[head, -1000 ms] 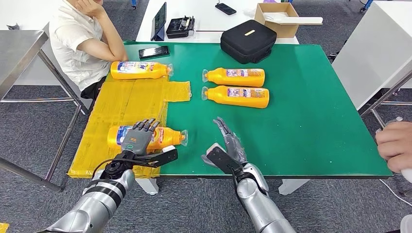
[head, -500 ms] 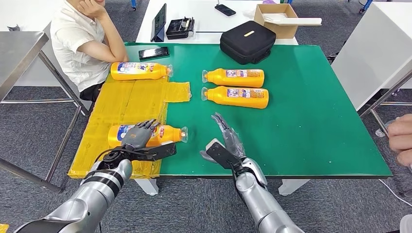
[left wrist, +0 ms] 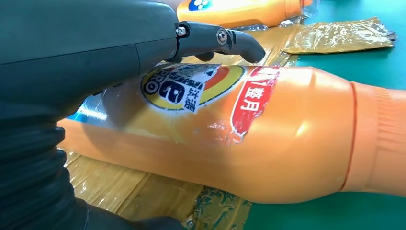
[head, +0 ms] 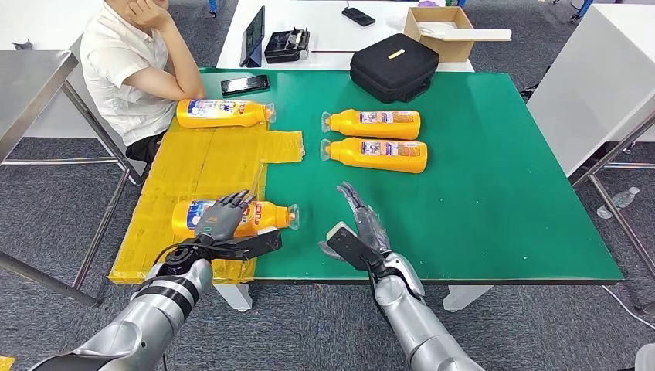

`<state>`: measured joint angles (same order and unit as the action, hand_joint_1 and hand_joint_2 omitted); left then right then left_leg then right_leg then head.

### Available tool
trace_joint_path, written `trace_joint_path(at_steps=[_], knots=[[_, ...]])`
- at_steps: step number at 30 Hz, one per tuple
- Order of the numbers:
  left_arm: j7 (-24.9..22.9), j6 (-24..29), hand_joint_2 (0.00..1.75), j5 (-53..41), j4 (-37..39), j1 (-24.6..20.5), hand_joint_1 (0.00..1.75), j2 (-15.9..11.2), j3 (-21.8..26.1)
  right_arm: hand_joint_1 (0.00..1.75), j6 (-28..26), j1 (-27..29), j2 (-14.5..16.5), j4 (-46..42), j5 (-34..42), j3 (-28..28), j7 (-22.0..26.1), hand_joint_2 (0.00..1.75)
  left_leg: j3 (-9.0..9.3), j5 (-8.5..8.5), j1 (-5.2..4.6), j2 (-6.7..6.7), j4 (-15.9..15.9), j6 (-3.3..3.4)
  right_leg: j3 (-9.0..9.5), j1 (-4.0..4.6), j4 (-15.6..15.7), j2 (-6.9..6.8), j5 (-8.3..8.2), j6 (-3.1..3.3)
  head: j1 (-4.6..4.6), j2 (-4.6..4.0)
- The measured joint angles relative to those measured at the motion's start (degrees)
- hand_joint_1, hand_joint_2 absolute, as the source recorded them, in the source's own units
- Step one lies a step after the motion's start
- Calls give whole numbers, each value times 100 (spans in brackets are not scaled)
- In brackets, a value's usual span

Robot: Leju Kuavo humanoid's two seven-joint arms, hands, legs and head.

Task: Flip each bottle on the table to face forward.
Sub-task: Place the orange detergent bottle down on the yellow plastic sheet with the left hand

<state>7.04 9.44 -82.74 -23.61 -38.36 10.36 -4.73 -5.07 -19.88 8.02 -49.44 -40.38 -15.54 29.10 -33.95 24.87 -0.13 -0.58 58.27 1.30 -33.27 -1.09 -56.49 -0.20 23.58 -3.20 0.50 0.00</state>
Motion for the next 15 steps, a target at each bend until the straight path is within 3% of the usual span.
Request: trace_joint_path(at_steps=[5,9,15], knots=[[26,55,175,1,-2,10,0,15,1,0,-2,2,0,0,-15,1,-8,175,0,0,-2,0,0,0,0,-1,0,0,0,0,0,0],[203,468,175,77,-119,134,0,72,0,0,-29,32,0,-10,-47,2,-80,175,-1,0,-2,0,1,0,-4,-1,1,0,0,0,0,0],[401,913,175,398,-1459,913,0,394,-134,0,-77,389,0,-405,-223,86,-356,175,-34,1,-7,1,2,1,-35,-6,1,1,0,-1,1,0]])
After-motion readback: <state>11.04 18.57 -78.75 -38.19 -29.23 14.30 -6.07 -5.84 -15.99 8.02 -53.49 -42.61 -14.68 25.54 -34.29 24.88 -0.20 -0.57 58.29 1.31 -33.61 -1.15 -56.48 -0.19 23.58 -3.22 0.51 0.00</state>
